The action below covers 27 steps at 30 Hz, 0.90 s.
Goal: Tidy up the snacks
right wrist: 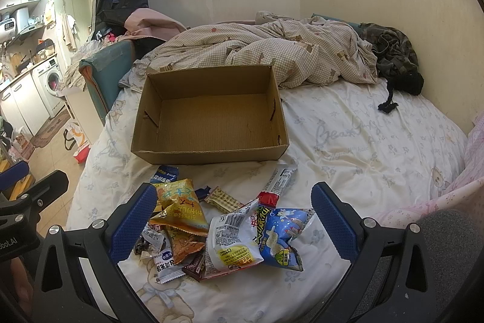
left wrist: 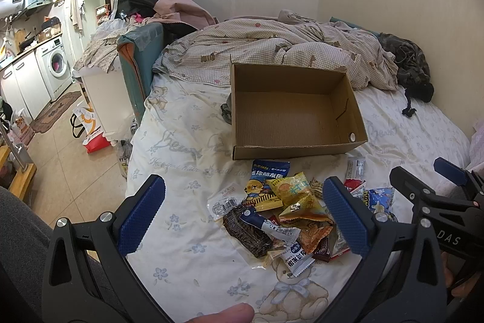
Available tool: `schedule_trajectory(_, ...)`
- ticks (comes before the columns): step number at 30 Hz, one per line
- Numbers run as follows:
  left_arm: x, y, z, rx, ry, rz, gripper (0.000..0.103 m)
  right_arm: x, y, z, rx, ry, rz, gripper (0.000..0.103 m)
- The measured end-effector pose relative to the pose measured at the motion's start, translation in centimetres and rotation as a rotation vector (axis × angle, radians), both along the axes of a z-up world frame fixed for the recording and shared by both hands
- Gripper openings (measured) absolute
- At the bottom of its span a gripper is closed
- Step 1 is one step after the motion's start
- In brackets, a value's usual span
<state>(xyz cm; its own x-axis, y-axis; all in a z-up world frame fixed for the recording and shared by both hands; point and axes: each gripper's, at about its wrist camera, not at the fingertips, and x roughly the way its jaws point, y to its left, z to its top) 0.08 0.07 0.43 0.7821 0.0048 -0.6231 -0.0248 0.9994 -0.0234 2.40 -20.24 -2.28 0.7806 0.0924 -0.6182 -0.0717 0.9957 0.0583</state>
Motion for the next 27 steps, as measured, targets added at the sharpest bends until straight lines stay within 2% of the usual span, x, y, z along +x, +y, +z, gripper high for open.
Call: schedule_trajectory(27, -0.03, 0.06, 0.54, 0.001, 0.001, 0.004, 0.103, 0.1, -0.07, 0.04, 0.003, 0.004, -0.001, 0.103)
